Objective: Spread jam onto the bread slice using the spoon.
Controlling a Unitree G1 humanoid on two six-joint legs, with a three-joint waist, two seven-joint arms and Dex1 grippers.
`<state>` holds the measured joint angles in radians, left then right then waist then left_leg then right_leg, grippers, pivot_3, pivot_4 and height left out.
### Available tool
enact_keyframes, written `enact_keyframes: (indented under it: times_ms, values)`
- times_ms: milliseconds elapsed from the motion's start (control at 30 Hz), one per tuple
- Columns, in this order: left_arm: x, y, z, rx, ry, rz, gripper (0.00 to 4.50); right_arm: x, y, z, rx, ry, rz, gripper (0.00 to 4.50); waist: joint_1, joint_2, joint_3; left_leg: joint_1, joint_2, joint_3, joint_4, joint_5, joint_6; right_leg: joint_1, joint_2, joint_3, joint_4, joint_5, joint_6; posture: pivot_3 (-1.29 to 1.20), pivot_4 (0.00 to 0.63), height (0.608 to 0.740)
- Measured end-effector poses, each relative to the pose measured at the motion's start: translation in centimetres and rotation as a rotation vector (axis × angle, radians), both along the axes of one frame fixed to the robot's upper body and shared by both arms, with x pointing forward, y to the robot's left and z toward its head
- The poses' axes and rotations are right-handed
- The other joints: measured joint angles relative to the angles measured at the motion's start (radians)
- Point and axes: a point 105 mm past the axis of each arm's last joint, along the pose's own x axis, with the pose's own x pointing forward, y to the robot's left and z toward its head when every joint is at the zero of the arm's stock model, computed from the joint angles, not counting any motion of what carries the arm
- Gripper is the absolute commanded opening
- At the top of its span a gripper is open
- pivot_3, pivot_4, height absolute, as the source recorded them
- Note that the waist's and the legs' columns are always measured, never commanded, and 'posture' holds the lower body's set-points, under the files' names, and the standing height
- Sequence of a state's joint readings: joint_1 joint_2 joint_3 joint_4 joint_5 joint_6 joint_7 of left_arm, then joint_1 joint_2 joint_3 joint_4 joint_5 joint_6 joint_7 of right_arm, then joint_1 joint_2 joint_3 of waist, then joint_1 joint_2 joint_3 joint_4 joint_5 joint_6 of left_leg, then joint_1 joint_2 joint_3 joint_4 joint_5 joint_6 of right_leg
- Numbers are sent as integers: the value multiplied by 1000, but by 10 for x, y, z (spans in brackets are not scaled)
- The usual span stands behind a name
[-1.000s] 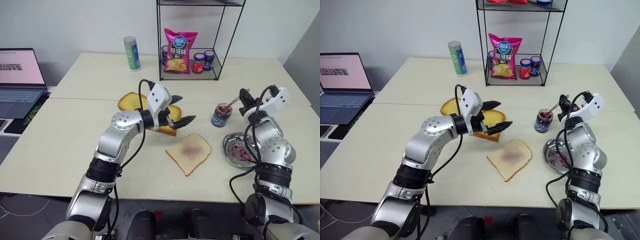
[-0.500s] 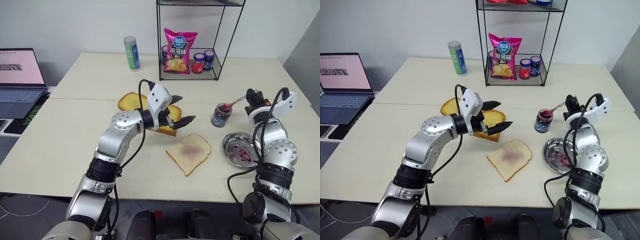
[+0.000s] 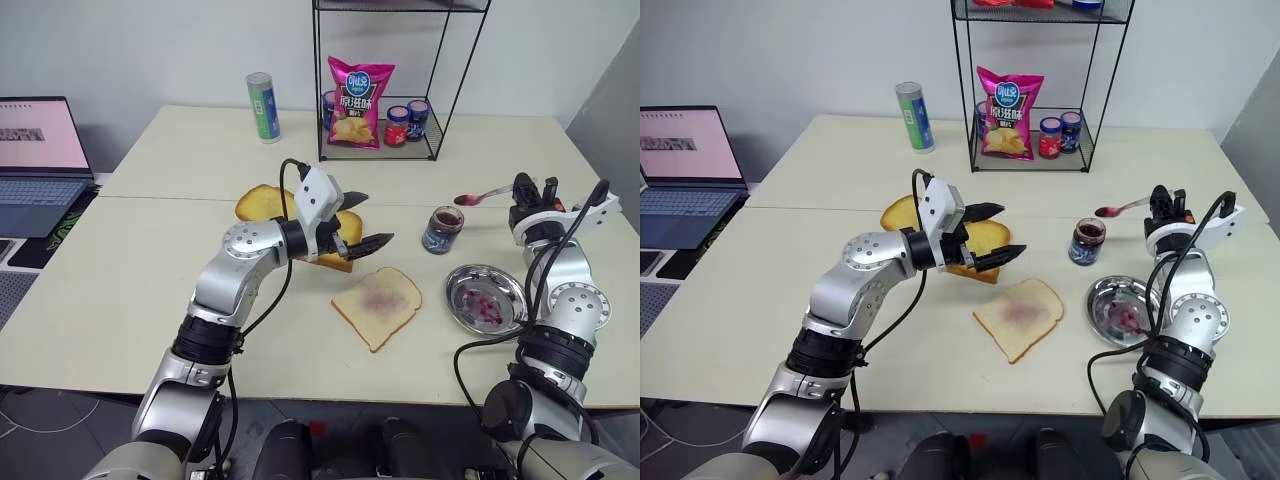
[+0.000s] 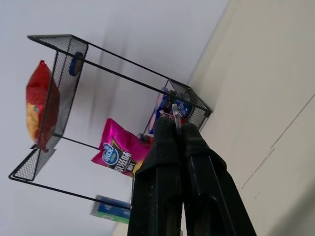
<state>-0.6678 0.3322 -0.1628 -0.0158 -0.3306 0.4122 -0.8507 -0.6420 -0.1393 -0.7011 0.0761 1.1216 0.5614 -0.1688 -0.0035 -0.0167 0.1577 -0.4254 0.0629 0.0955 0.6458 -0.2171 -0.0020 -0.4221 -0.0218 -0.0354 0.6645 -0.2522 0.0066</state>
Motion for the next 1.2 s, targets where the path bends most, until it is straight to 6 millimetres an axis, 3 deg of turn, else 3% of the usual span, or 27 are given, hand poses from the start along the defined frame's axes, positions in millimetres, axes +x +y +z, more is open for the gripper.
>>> enact_keyframes:
  times_ms: [233,400,500,633,733,967,1200]
  values:
    - [-24,15,0,43,25,-122,4500,-27,57,52,-176,-145,217,27,-11,0,0,1,1,-1,-1,0,0,0,0,-1,0,0,0,0,150,740]
    - [-42,45,-18,110,101,-118,4500,-62,116,32,-497,-118,483,27,-21,0,0,1,1,-1,-1,0,0,1,0,0,0,-1,1,0,150,740]
    - [-52,59,-31,153,150,-113,4500,-75,138,22,-624,-119,579,27,-22,0,0,1,1,-1,0,0,0,1,0,-1,0,-2,3,0,150,740]
    - [-68,89,-60,312,184,-82,4500,-82,151,3,-727,-96,624,27,-23,0,0,2,1,-1,0,0,0,1,0,0,-1,-2,2,0,150,740]
    - [-75,93,-72,329,207,-60,4500,-83,159,-13,-848,-75,634,27,-20,-1,0,2,1,-1,0,0,0,1,-2,0,-1,-3,2,0,150,740]
    - [-77,87,-67,317,175,-51,4500,-86,169,-25,-1064,-133,634,27,-13,-1,0,2,1,-1,0,0,0,1,-2,-1,-2,-3,2,0,150,740]
    - [-83,80,-64,297,184,-67,4500,-89,176,-28,-1155,-199,649,27,-10,-1,0,2,1,-1,-1,0,0,1,-1,-1,-2,-3,2,0,150,740]
